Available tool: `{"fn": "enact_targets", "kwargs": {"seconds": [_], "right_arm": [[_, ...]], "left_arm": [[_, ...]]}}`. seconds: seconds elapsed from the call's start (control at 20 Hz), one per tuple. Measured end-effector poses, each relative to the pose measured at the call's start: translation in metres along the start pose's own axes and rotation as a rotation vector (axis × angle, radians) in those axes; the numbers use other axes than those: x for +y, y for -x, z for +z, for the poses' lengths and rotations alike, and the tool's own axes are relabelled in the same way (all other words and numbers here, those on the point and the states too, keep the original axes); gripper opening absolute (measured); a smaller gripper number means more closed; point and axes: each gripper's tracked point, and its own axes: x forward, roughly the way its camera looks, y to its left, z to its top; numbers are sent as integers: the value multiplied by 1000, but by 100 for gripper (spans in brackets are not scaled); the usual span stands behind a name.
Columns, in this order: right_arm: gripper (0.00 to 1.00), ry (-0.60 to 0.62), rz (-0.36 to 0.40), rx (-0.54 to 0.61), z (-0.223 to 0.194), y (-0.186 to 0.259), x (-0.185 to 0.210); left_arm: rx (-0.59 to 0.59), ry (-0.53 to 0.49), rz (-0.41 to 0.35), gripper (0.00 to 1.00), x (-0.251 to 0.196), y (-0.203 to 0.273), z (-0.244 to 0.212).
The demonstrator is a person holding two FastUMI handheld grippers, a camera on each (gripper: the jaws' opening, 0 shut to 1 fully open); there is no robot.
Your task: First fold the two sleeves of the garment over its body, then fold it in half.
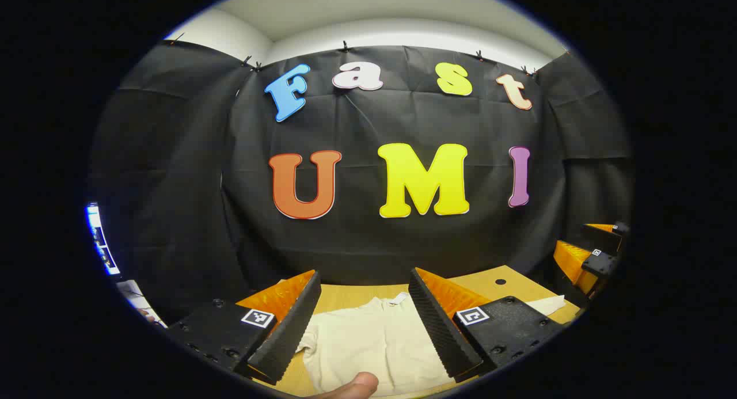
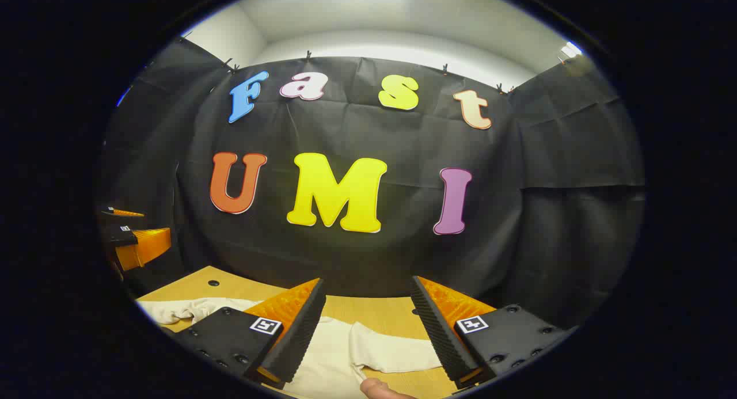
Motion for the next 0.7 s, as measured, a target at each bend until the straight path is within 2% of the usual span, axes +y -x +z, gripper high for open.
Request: {"fn": "enact_targets", "kwargs": {"seconds": [0.7], "right_arm": [[94, 6, 21, -12, 3, -7, -9]], "left_arm": [[17, -15, 19, 98, -12, -9, -5]]}}
